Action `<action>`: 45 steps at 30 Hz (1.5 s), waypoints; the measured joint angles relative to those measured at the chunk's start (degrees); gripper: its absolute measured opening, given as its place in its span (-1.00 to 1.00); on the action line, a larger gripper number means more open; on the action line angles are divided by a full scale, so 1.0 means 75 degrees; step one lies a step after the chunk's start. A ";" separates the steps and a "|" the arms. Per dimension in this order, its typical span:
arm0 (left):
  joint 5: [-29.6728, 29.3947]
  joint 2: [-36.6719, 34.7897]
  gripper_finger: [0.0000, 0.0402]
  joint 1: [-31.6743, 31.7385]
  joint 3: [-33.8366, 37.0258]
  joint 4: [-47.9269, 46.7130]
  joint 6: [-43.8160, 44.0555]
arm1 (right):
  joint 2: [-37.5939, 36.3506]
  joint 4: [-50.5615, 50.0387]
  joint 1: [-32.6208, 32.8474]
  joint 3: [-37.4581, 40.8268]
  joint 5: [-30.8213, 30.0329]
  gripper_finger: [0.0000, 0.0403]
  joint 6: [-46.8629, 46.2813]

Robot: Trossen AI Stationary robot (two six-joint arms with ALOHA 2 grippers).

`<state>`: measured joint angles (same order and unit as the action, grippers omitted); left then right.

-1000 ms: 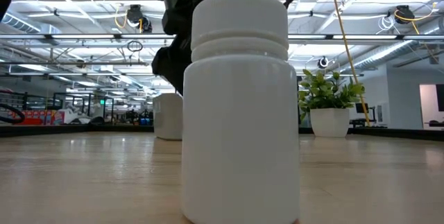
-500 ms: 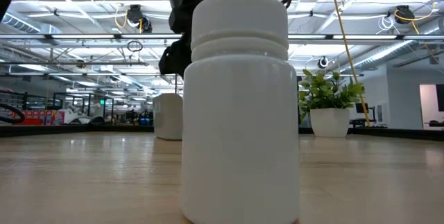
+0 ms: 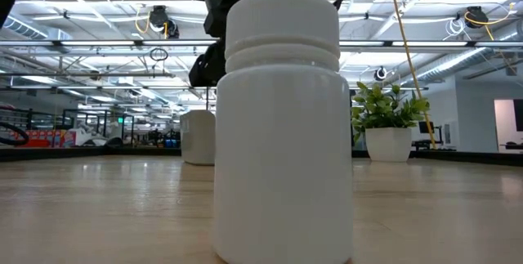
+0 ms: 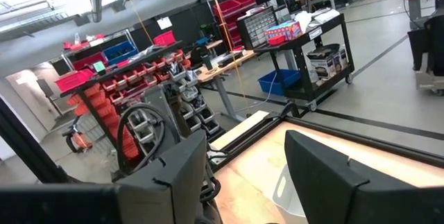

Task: Pick and place pill bottles into a basket
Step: Put the white pill bottle into the gray bin

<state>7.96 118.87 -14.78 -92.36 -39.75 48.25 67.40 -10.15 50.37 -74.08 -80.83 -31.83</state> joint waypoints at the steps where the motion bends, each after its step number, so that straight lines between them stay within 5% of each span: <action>1: 0.0001 -0.0002 -0.10 0.0009 0.0000 0.0005 0.0020 | 0.0000 -0.0008 0.0000 0.0000 0.0006 -0.05 0.0000; 19: -0.0072 -0.0289 -0.14 0.0445 0.0012 -0.0117 -0.0035 | 0.0003 -0.0227 0.0000 0.0000 0.0017 -0.05 -0.0001; 27: -0.0347 -0.1097 -0.11 0.1157 0.0012 -0.1143 0.0202 | 0.0004 -0.0290 -0.0001 0.0000 0.0423 -0.05 0.0006; 39: -0.0908 -0.3015 -0.16 0.3220 0.0000 -0.1833 -0.0889 | -0.0274 -0.0119 -0.0152 0.0605 0.0562 -0.05 -0.0316; 45: -0.0619 -0.3099 -0.16 0.4689 0.0000 -0.2001 -0.2074 | -0.0477 -0.0102 -0.0484 0.1010 0.0349 -0.05 -0.0686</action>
<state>3.32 95.63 20.39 -92.36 -54.76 32.70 63.82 -10.92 46.74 -66.51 -78.22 -36.98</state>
